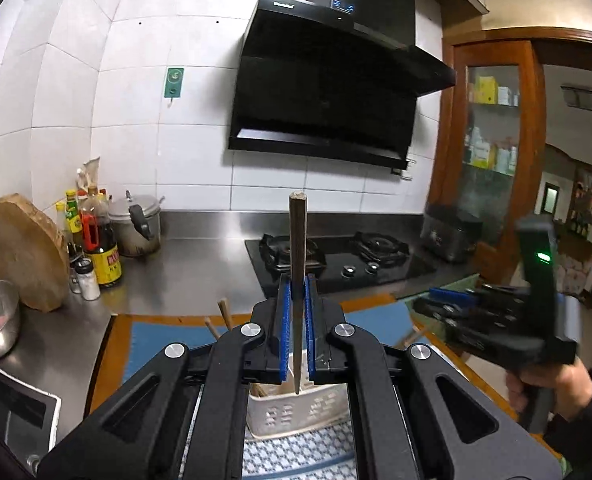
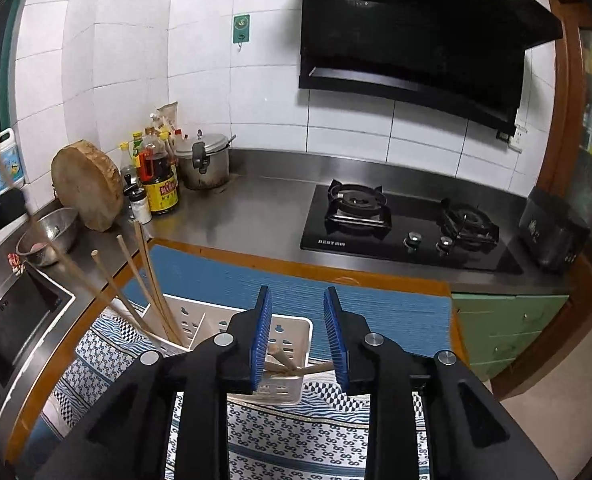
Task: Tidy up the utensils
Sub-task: 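Drop the right tool's chopstick into the holder while the left tool releases its chopstick there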
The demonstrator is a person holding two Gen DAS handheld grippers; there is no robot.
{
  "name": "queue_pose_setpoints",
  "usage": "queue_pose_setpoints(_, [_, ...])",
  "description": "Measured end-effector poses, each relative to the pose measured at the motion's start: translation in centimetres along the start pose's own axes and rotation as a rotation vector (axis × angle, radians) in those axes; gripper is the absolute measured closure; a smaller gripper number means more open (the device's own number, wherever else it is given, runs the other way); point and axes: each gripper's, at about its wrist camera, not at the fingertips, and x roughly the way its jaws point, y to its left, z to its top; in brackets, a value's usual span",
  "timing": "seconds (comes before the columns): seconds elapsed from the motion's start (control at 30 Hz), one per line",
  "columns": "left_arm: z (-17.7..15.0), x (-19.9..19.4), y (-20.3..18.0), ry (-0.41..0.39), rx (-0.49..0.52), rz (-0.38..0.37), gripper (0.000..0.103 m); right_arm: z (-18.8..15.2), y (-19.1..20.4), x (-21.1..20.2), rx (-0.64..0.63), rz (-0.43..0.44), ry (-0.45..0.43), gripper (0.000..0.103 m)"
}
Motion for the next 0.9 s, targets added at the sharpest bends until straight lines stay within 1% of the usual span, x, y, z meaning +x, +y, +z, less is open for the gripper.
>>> queue_pose_setpoints(0.03, [0.1, 0.2, 0.0, 0.000, -0.003, 0.002, 0.098, -0.1, 0.0, -0.4, -0.006, -0.001, -0.009, 0.066])
queue_pose_setpoints(0.13, [-0.1, 1.5, 0.1, -0.002, -0.012, 0.020, 0.098, -0.8, 0.1, -1.5, -0.023, 0.003, -0.022, 0.064])
queue_pose_setpoints(0.17, [-0.2, 1.9, 0.2, 0.001, -0.016, 0.023, 0.098, -0.9, 0.1, -1.6, -0.026, 0.004, -0.022, 0.062])
queue_pose_setpoints(0.23, [-0.8, 3.0, 0.5, 0.022, -0.033, 0.025, 0.098, -1.6, 0.0, -2.2, -0.032, 0.010, -0.025, 0.060])
queue_pose_setpoints(0.33, [-1.8, 4.5, 0.9, 0.061, -0.051, 0.031, 0.098, -2.5, 0.1, -2.8, -0.032, 0.021, -0.028, 0.059])
queue_pose_setpoints(0.47, [-2.8, 5.7, 1.7, 0.104, -0.067, 0.033, 0.098, -3.8, 0.3, -3.2, -0.034, 0.033, -0.027, 0.057])
queue_pose_setpoints(0.5, [-3.0, 5.9, 1.9, 0.113, -0.072, 0.026, 0.098, -4.1, 0.3, -3.2, -0.035, 0.037, -0.026, 0.056])
queue_pose_setpoints(0.53, [-3.2, 6.1, 2.0, 0.120, -0.077, 0.026, 0.098, -4.5, 0.4, -3.3, -0.031, 0.041, -0.025, 0.053])
queue_pose_setpoints(0.57, [-3.4, 6.2, 2.1, 0.130, -0.080, 0.025, 0.097, -4.7, 0.4, -3.3, -0.027, 0.045, -0.025, 0.044])
queue_pose_setpoints(0.6, [-3.5, 6.3, 2.1, 0.140, -0.081, 0.017, 0.097, -5.1, 0.5, -3.4, -0.025, 0.048, -0.025, 0.042])
queue_pose_setpoints(0.7, [-3.9, 6.3, 2.0, 0.145, -0.073, 0.018, 0.097, -5.8, 1.0, -3.7, -0.030, 0.047, -0.027, 0.041])
queue_pose_setpoints(0.8, [-4.0, 6.1, 1.9, 0.143, -0.072, 0.015, 0.096, -6.5, 1.4, -3.9, -0.032, 0.052, -0.025, 0.036])
queue_pose_setpoints(0.9, [-3.9, 5.6, 1.7, 0.141, -0.065, 0.021, 0.095, -7.1, 1.9, -4.4, -0.040, 0.055, -0.030, 0.035])
